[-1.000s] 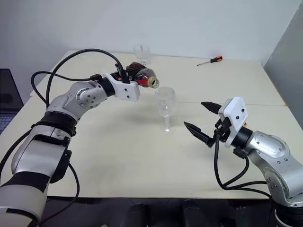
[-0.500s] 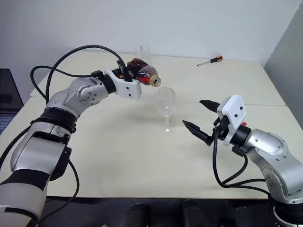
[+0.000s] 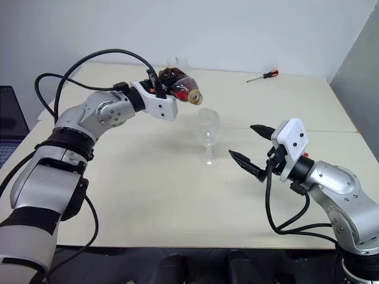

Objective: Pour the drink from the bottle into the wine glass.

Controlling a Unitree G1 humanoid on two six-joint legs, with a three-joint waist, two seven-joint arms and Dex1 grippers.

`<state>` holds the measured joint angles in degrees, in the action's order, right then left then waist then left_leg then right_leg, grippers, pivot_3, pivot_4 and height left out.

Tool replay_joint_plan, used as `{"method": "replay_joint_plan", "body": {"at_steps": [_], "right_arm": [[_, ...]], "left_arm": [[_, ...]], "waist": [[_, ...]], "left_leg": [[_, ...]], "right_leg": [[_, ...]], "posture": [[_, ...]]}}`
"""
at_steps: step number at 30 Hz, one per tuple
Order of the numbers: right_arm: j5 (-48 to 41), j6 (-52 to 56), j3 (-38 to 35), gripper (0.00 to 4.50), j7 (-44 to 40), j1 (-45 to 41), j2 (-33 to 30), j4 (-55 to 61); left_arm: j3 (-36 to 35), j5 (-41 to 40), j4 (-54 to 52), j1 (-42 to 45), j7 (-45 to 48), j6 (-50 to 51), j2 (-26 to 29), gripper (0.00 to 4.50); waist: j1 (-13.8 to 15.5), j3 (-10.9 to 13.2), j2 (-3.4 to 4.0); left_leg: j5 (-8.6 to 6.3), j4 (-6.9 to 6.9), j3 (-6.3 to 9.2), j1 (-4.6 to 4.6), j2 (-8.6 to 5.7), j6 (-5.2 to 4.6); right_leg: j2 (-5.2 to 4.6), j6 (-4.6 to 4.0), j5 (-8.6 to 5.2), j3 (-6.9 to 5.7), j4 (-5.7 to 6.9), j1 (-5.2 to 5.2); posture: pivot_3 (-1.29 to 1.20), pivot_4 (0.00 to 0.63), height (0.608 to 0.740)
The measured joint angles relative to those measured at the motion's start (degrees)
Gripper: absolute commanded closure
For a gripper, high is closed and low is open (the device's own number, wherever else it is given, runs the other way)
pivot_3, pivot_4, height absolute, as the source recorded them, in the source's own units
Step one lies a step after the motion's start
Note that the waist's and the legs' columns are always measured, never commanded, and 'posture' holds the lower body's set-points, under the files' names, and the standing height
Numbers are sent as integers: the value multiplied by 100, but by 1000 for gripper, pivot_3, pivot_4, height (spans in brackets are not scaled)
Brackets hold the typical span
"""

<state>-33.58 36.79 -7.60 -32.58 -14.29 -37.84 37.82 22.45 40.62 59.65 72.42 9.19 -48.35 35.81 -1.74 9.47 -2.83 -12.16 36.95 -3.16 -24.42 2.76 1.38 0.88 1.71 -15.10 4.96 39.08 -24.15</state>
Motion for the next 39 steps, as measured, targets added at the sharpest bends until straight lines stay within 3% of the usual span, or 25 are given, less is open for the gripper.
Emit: {"method": "replay_joint_plan", "body": {"at_steps": [39], "right_arm": [[95, -102, 96, 0, -103, -72, 6, -160]], "left_arm": [[476, 454, 398, 328, -498, -233, 106, 3744]], "waist": [[1, 0, 0]], "left_leg": [[0, 2, 0, -1, -2, 0]], "right_leg": [[-1, 0, 1, 0, 1, 0]], "posture": [[0, 150, 740]]}}
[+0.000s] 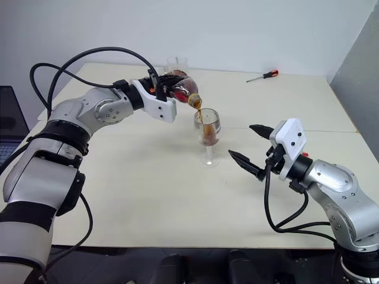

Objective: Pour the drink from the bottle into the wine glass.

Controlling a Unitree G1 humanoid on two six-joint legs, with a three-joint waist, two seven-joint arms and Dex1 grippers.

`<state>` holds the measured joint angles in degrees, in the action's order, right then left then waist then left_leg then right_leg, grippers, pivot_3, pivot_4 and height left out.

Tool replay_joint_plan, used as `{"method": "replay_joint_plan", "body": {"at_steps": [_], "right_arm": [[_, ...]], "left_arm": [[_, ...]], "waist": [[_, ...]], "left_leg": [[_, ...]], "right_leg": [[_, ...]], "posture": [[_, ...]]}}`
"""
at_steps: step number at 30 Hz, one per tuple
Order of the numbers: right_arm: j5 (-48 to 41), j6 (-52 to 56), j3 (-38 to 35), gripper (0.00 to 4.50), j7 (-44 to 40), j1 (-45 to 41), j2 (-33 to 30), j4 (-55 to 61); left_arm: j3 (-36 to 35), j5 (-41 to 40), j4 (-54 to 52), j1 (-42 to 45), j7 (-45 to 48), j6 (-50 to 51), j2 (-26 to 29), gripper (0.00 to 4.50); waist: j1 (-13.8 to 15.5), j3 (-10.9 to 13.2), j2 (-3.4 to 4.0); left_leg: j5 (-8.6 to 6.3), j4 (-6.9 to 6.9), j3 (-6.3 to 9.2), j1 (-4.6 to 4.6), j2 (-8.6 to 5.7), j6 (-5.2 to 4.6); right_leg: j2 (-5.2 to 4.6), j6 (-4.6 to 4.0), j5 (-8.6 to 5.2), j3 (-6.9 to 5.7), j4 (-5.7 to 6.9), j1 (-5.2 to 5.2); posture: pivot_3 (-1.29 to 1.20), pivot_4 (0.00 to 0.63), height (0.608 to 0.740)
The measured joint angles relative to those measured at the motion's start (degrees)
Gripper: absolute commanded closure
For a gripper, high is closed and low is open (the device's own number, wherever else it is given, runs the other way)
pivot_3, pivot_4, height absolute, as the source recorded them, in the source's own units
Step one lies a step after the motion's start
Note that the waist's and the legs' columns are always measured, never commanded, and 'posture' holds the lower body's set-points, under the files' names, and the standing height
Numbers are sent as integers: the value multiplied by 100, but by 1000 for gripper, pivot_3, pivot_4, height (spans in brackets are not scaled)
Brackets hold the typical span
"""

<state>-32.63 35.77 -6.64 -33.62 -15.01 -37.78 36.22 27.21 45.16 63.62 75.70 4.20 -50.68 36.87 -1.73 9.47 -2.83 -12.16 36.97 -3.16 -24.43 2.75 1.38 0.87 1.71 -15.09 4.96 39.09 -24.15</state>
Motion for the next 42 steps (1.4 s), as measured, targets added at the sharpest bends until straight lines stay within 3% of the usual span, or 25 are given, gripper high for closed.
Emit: {"method": "replay_joint_plan", "body": {"at_steps": [42], "right_arm": [[-14, 164, -3, 0, -13, -5, -48, -8]], "left_arm": [[223, 139, 154, 228, -234, -7, 11, 3758]], "waist": [[0, 0, 0]], "left_leg": [[0, 1, 0, 0, -1, 0]], "right_leg": [[-1, 0, 0, 0, 2, 0]], "posture": [[0, 150, 740]]}}
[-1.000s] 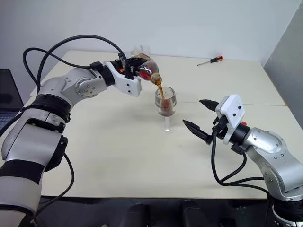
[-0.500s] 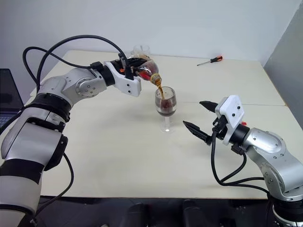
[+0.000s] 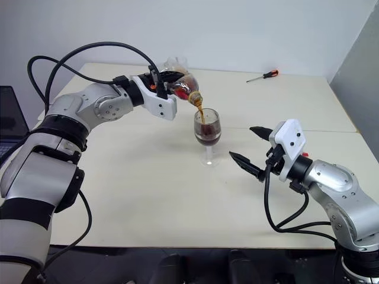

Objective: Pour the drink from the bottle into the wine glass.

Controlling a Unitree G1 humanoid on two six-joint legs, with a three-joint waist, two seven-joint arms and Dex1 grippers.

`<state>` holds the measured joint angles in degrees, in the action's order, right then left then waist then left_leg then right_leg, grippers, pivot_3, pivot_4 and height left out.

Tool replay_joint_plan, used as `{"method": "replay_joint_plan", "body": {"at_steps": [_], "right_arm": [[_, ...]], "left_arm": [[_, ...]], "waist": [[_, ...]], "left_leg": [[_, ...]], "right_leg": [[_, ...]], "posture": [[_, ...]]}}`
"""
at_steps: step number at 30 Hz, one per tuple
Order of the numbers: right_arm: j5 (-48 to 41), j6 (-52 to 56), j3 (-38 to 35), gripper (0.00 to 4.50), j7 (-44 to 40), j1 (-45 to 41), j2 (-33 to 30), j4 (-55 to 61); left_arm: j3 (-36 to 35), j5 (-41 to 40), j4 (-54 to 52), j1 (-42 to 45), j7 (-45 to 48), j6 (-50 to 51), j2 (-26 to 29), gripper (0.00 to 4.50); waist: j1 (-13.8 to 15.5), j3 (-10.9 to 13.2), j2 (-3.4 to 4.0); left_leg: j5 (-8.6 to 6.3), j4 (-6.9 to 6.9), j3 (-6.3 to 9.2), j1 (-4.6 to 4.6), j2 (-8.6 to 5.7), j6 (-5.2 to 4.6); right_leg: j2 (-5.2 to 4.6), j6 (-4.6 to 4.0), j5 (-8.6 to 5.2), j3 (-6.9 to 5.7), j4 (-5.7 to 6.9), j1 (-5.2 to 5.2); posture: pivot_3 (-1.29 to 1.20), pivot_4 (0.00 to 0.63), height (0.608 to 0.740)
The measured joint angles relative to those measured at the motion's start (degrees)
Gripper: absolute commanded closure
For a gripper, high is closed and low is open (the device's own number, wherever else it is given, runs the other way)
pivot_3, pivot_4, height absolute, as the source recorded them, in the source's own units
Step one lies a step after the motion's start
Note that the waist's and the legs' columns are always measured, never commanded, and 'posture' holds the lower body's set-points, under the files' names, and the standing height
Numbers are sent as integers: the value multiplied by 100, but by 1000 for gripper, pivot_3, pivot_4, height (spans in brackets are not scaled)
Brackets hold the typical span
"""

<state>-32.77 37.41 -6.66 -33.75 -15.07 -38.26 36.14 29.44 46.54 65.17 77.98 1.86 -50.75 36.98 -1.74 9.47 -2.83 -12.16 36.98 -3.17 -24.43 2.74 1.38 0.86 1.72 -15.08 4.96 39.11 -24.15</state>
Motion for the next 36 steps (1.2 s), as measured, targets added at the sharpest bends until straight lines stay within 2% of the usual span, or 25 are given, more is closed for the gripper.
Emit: {"method": "replay_joint_plan", "body": {"at_steps": [6, 18, 23, 27, 31, 36], "right_arm": [[1, 0, 0, 0, -9, -15, -5, -1], [4, 0, 0, 0, -48, -15, -58, -8], [-15, 0, -2, 0, -112, -139, -45, -56], [-305, 57, -117, 0, -105, -311, 103, -159], [-547, 95, -244, 0, -142, -445, 63, -238], [-943, 381, -204, 0, -240, -843, 29, -263]], "left_arm": [[-118, -366, 95, -10, 233, -4, -32, 3758], [-1089, -2126, 46, -442, 1857, 157, -429, 3758], [-2373, -3991, -433, -924, 2898, 1720, -997, 3760], [-3172, -5105, -1428, -1599, 3095, 3281, -1231, 3761], [-3724, -5554, -2287, -2675, 2495, 4648, -1250, 3761], [-3967, -5629, -2795, -3740, 1942, 5445, -1353, 3761]], "waist": [[0, 0, 0], [-7, -1, 1], [-8, -1, 1], [-33, -2, 2], [-68, -4, 4], [-16, -3, 3]], "left_leg": [[0, 0, 0, 0, 0, 0], [0, 4, 0, 1, 0, 0], [0, 11, 2, -2, 0, 0], [0, 12, 8, 7, 2, 0], [0, 9, 15, 20, 4, 0], [0, 19, 25, 9, 2, 0]], "right_leg": [[0, 0, 0, -1, 1, 0], [0, 0, 1, -1, 7, 0], [-1, 1, 1, -3, 9, 0], [1, 1, 1, 1, 34, -1], [2, 1, 0, 1, 48, 1], [-2, 0, 1, -10, 50, 1]], "posture": [[0, 150, 740], [0, 150, 740], [0, 150, 740], [0, 150, 740], [0, 150, 740], [0, 150, 740]]}}
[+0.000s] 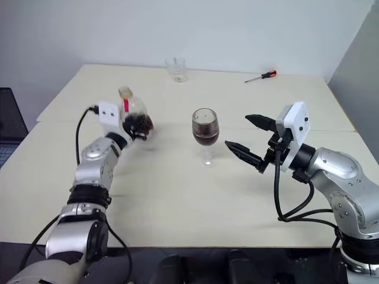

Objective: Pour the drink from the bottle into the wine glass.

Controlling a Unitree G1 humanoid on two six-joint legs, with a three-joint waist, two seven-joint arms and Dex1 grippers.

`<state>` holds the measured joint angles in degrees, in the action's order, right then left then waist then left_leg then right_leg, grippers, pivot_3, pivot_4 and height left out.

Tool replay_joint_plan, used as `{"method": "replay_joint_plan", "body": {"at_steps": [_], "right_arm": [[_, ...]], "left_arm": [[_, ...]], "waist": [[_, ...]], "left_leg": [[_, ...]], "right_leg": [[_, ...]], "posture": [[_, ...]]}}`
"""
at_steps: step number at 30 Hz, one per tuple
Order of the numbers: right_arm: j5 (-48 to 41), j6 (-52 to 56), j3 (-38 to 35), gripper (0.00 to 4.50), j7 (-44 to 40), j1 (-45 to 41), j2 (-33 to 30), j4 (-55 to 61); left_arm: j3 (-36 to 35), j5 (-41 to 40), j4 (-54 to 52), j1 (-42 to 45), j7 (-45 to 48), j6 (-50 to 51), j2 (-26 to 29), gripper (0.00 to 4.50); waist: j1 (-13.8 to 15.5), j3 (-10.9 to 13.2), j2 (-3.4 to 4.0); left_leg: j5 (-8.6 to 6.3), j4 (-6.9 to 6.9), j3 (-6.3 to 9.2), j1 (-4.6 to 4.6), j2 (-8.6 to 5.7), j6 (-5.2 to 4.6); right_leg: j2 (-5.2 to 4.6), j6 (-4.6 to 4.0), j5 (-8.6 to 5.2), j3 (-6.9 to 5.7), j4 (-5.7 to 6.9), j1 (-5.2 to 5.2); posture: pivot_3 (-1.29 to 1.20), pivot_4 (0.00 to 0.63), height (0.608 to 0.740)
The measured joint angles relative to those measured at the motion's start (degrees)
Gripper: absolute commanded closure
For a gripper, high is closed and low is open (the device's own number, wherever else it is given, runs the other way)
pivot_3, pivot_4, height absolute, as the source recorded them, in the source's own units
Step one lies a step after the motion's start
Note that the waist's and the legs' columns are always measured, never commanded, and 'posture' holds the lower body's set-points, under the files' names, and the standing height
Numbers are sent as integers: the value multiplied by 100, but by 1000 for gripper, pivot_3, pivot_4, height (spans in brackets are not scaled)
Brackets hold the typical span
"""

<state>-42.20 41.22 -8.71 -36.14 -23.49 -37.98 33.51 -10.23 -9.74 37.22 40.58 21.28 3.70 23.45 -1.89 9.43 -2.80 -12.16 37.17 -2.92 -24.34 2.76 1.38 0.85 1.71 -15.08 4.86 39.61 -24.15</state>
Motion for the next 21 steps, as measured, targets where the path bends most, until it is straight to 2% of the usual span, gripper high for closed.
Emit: {"method": "replay_joint_plan", "body": {"at_steps": [10, 16, 21], "right_arm": [[-648, 968, 257, 0, 2, -595, -310, 50], [-690, 1047, 348, 0, 8, -708, -308, 126], [-688, 1045, 393, 0, 7, -732, -309, 126]], "left_arm": [[-134, 9, -905, -555, -589, 218, -240, 3761], [-146, 68, -916, -675, -836, 242, -296, 3761], [-156, 80, -836, -676, -949, 185, -341, 2146]], "waist": [[56, -4, -7], [33, -5, -7], [34, -5, -7]], "left_leg": [[0, 3, 33, -9, -4, 0], [0, 3, 95, -27, -6, -1], [0, 4, 104, -31, -7, -1]], "right_leg": [[-16, 0, 0, -32, -11, 11], [-13, -1, 0, -76, -15, 11], [-13, -1, 0, -81, -16, 12]], "posture": [[0, 150, 740], [0, 150, 740], [0, 150, 740]]}}
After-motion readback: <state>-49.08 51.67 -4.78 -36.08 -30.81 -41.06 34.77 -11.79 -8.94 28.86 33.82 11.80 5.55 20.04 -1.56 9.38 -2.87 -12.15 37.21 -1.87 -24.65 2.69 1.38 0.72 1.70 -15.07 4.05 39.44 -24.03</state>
